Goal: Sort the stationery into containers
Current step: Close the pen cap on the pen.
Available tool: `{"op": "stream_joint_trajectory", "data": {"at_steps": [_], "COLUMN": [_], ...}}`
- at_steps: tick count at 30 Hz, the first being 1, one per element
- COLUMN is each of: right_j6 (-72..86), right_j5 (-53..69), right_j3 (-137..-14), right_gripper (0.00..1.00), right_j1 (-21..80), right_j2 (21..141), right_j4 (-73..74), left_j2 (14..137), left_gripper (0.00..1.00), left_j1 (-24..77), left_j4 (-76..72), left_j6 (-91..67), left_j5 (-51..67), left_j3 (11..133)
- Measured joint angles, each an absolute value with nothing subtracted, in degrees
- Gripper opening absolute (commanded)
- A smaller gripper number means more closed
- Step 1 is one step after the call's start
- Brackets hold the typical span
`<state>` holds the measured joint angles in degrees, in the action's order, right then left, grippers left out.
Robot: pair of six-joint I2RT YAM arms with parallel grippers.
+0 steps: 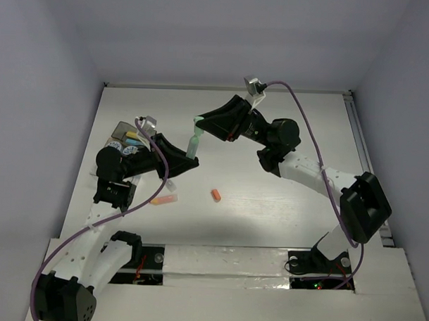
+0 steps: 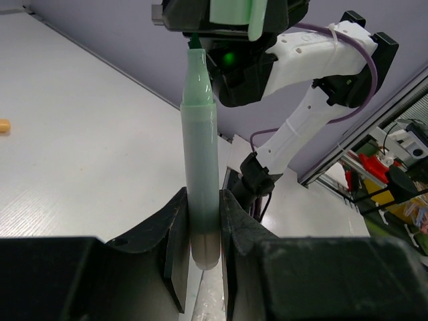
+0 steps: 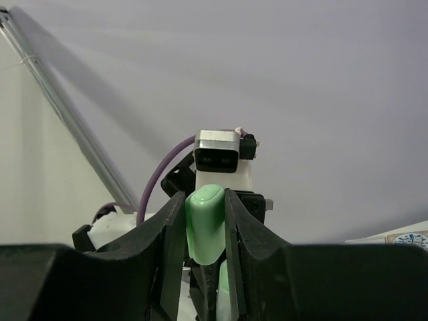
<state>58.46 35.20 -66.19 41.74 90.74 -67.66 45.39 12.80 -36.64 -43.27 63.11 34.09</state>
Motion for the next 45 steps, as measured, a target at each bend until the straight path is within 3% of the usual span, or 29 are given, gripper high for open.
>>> {"op": "stream_joint_trajectory", "data": {"at_steps": [36,45], "right_j6": [64.16,67.55], "right_j5": [37.04,36.64], "right_j3": [-68.6,-69.1], "right_gripper": [0.0,0.0], "right_j1": [41.74,42.11], "right_j2": [95.39,96.51], "right_j4": [-73.38,-76.29], "left_j2": [43.35,45.95], "left_gripper": [0.0,0.0], "left_j1": [13.45,15.73], "left_j4": [-38.37,-46.74], "left_j6": [-45.54,-51.46], "left_j5": [62.92,60.29], "left_j3": [34.09,34.06]}}
